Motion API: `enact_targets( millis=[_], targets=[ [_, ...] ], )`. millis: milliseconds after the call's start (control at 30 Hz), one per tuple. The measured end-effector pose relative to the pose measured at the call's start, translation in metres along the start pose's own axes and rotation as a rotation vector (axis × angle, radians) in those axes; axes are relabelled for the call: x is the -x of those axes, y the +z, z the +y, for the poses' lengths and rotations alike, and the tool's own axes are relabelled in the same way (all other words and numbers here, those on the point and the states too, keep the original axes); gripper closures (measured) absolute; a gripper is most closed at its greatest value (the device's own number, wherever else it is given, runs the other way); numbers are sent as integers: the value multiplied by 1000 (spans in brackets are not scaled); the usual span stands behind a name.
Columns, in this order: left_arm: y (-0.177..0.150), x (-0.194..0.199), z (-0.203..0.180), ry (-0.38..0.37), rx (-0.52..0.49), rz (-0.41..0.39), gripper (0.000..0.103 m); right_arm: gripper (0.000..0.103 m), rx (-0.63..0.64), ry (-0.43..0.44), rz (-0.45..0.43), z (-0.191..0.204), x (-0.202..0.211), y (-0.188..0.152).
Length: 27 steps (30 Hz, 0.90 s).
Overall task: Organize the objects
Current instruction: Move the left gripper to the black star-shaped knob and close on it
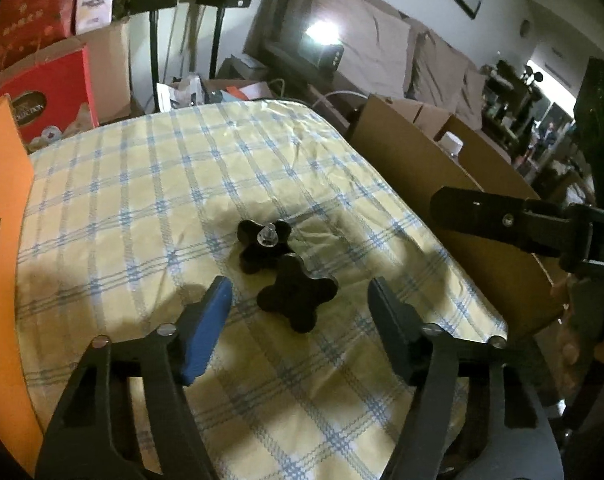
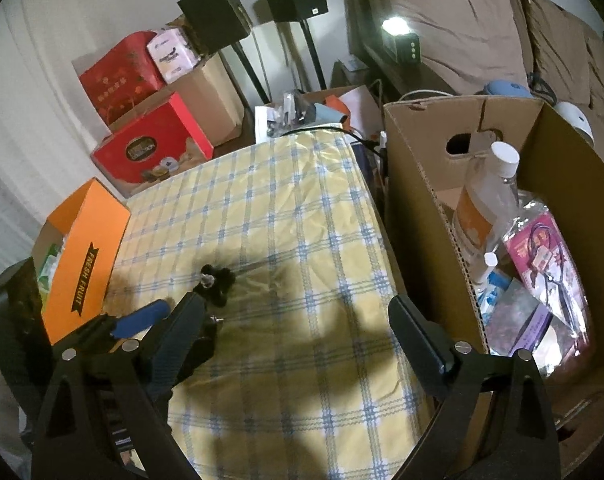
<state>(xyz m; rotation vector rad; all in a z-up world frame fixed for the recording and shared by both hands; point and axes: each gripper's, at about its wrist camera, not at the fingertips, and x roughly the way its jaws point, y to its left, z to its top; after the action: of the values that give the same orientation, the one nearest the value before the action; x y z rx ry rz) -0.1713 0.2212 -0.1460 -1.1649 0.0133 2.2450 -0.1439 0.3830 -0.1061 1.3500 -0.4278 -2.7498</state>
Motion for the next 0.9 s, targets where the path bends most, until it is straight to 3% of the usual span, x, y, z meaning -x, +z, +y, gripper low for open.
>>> enact_targets(
  millis=[267, 600, 900],
  targets=[
    [2, -13, -4, -15, -30, 35, 60, 7, -8, 10, 11, -2, -7, 0],
    [-3, -8, -9, -20, -66, 15, 61, 7, 5, 9, 17, 1, -10, -1],
    [-17, 44, 12, 19, 17, -63, 61, 7, 49, 55, 1, 22, -15, 7]
  ],
)
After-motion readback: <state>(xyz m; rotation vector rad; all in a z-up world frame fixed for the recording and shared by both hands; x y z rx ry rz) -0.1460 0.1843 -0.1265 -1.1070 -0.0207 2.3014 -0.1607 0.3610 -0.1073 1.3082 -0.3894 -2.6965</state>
